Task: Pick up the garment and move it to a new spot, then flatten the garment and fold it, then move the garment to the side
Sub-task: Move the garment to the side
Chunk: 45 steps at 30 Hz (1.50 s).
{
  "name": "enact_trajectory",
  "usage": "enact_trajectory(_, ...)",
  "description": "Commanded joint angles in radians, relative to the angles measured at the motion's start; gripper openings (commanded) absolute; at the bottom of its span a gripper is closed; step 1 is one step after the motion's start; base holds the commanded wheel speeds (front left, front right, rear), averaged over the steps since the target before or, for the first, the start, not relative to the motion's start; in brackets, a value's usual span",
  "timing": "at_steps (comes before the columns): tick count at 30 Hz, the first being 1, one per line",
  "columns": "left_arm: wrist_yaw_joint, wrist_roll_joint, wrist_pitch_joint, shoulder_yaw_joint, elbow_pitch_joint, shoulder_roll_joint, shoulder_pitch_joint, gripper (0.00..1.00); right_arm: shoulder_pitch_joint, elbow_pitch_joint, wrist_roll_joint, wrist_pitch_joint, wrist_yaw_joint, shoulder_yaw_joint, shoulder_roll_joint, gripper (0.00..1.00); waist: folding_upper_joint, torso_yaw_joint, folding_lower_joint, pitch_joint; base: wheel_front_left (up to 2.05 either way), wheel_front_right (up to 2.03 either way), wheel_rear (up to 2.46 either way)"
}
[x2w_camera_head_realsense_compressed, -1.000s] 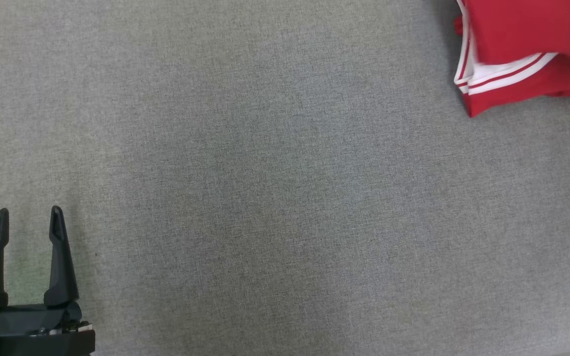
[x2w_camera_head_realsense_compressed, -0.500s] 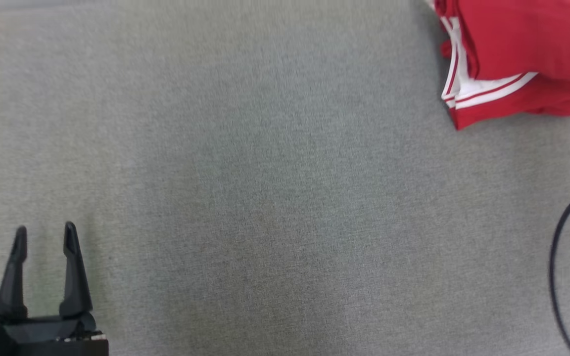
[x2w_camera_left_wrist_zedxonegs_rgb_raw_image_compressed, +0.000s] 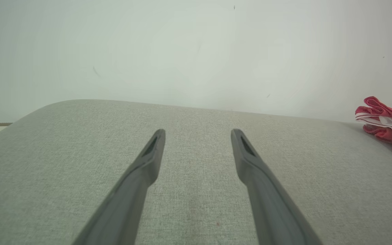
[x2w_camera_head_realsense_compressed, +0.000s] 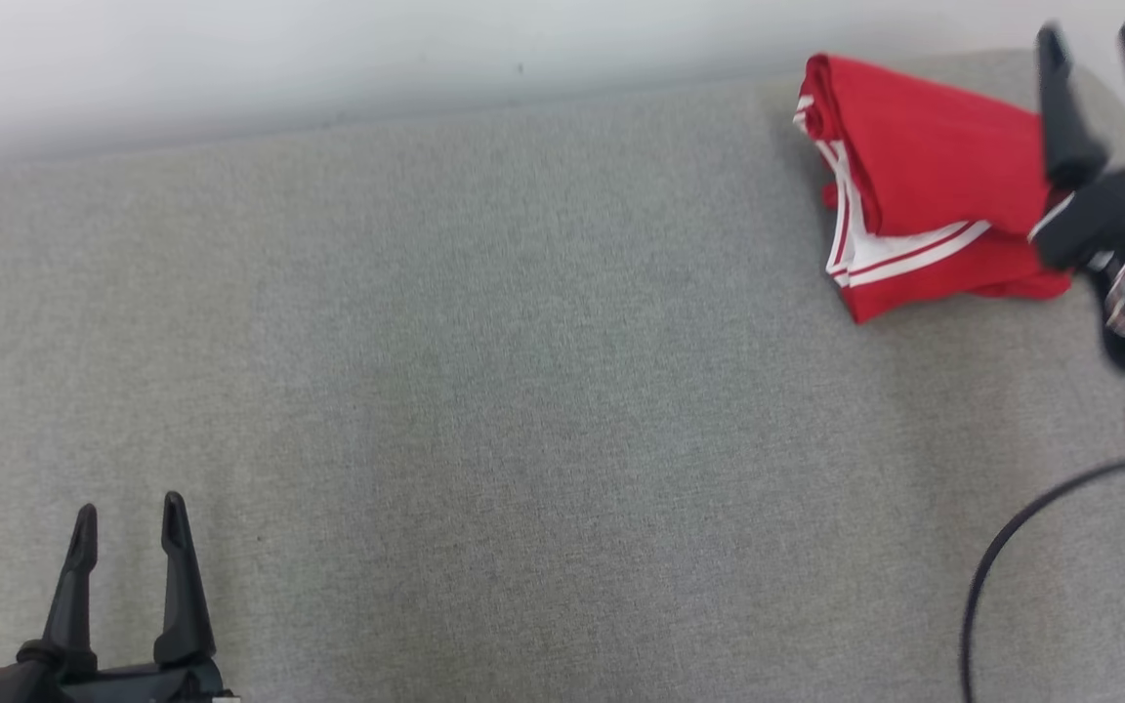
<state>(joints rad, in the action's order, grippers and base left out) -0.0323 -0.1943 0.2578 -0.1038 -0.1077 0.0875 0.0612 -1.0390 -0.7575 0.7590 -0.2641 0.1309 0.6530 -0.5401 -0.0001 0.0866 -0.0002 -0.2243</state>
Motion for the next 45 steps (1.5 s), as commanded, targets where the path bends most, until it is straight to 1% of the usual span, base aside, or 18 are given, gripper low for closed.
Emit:
enact_trajectory(1, 0.0, -0.004, 0.006, 0.002, 0.009, -0.002, -0.016, 1.0, 0.07, 0.035, -0.048, -0.001, 0.0, -0.047, 0.03, 1.0, 0.0001, -0.003, 0.0002, 0.041, 0.0, 0.0, 0.0)
enact_trajectory(6, 0.005, -0.004, 0.006, 0.001, 0.016, -0.011, -0.025, 1.0, 0.213, 0.13, -0.144, -0.002, 0.0, -0.167, 0.09, 1.0, 0.0001, -0.012, 0.0002, 0.079, 0.0, 0.0, 0.0)
enact_trajectory(11, 0.009, -0.003, 0.006, -0.005, 0.018, -0.017, -0.045, 1.0, 0.333, 0.21, -0.225, -0.002, 0.0, -0.244, 0.154, 1.0, 0.0001, -0.015, 0.0002, 0.111, 0.0, 0.0, 0.0)
enact_trajectory(14, 0.012, 0.001, 0.006, -0.007, 0.017, -0.02, -0.049, 1.0, 0.399, 0.257, -0.271, -0.002, 0.0, -0.262, 0.201, 1.0, 0.0001, -0.016, 0.0002, 0.123, 0.0, 0.0, 0.0)
enact_trajectory(16, 0.01, 0.003, 0.006, -0.004, 0.017, -0.022, -0.054, 1.0, 0.441, 0.283, -0.306, -0.002, 0.0, -0.255, 0.228, 1.0, 0.0001, -0.019, 0.0002, 0.131, 0.0, 0.0, 0.0)
enact_trajectory(17, 0.01, 0.003, 0.006, -0.004, 0.017, -0.022, -0.054, 1.0, 0.441, 0.283, -0.306, -0.002, 0.0, -0.255, 0.228, 1.0, 0.0001, -0.019, 0.0002, 0.131, 0.0, 0.0, 0.0)
enact_trajectory(21, 0.011, 0.007, 0.006, 0.004, 0.02, -0.025, -0.06, 1.0, 0.521, 0.341, -0.35, -0.002, 0.0, -0.261, 0.267, 1.0, 0.0001, -0.029, 0.0002, 0.14, 0.0, 0.0, 0.0)
enact_trajectory(31, 0.014, 0.007, 0.007, 0.005, 0.024, -0.032, -0.087, 1.0, 0.722, 0.49, -0.484, -0.002, 0.0, -0.354, 0.358, 1.0, 0.0001, -0.052, 0.0002, 0.17, 0.0, 0.0, 0.0)
enact_trajectory(38, 0.006, 0.009, 0.007, 0.009, 0.027, -0.035, -0.109, 1.0, 0.851, 0.571, -0.572, -0.002, 0.0, -0.42, 0.401, 1.0, 0.0001, -0.064, 0.0002, 0.192, 0.0, 0.0, 0.0)
enact_trajectory(45, -0.008, 0.019, 0.007, 0.012, 0.044, -0.035, -0.133, 1.0, 0.95, 0.622, -0.619, 0.002, 0.0, -0.435, 0.434, 1.0, 0.0001, -0.067, 0.0002, 0.221, 0.0, 0.0, 0.0)
